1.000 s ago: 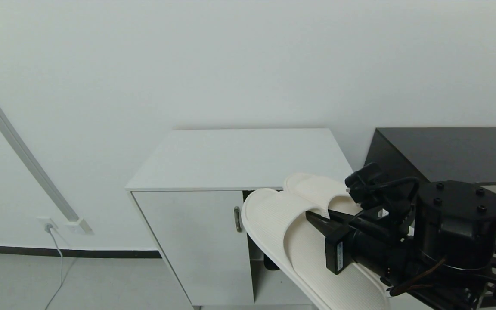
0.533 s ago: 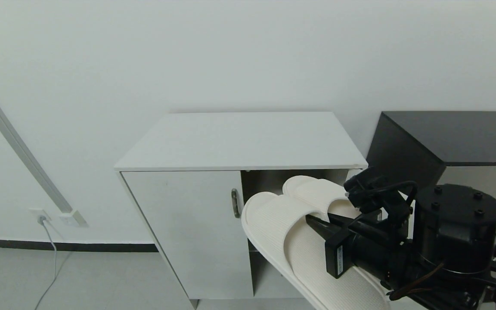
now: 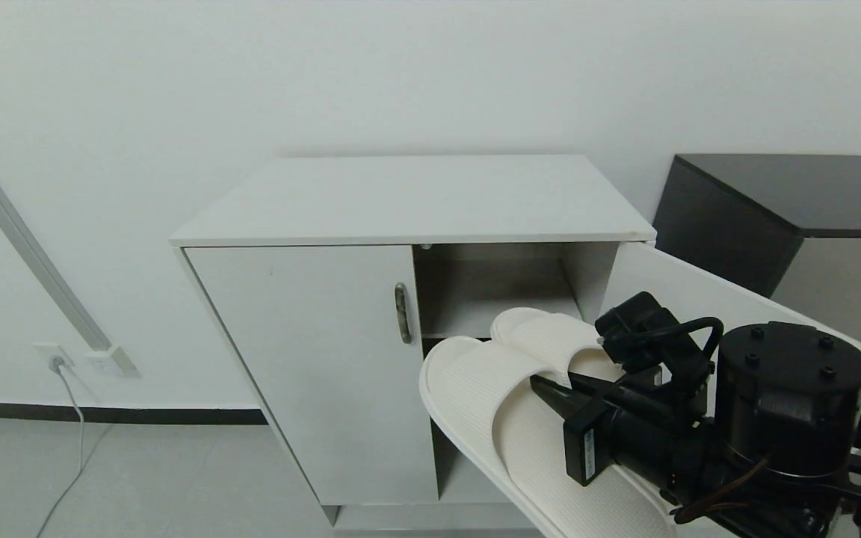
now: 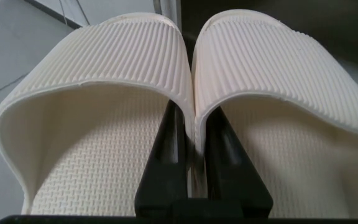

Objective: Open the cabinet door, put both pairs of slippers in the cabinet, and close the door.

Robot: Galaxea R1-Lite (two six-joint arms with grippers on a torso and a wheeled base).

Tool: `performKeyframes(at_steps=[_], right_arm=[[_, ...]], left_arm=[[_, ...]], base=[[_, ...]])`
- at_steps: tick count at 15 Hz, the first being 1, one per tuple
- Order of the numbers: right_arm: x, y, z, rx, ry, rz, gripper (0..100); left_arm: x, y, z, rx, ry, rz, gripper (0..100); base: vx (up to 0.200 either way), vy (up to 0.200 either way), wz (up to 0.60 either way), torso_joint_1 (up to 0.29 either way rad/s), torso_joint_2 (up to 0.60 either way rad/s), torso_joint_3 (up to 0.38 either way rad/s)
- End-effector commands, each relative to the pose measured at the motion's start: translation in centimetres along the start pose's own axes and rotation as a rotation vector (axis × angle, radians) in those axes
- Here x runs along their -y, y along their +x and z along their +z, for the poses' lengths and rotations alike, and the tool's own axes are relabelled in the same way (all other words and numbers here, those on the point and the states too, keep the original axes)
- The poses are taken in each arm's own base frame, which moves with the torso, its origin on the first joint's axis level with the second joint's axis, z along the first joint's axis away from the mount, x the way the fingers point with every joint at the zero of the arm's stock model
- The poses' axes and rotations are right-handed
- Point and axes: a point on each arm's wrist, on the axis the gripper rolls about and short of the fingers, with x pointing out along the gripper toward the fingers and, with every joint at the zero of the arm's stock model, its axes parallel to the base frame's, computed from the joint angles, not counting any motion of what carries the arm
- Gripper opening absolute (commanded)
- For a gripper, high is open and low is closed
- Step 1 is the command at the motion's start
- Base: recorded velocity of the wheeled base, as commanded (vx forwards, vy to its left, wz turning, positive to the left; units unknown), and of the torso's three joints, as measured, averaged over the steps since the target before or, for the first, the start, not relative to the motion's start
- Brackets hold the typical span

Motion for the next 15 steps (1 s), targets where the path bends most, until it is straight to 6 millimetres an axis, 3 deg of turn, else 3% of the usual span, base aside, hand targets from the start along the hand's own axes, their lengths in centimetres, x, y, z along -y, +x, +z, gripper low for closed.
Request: performKeyframes(at_steps=[1, 10, 15], right_arm=[[-0.02, 0.05, -0.13, -0.005, -0.001, 0.002, 0], [-0.19, -0.10, -0.36, -0.012, -0.005, 0.009, 0], [-0.22, -0.12, -0.40, -0.014, -0.005, 0.010, 0]], left_arm=[[0.00, 0.01, 0.01, -0.001, 0.000, 0.000, 0], [0.00, 0.01, 0.01, -0.001, -0.003, 0.002, 0], [0.00, 0.01, 0.01, -0.001, -0.008, 0.002, 0]], base=[[0.000, 0.000, 0.00, -0.173, 0.50, 0.320], [0.000, 0.000, 0.00, -0.129, 0.47, 0.338], [0.000, 0.000, 0.00, -0.045, 0.44, 0.390]])
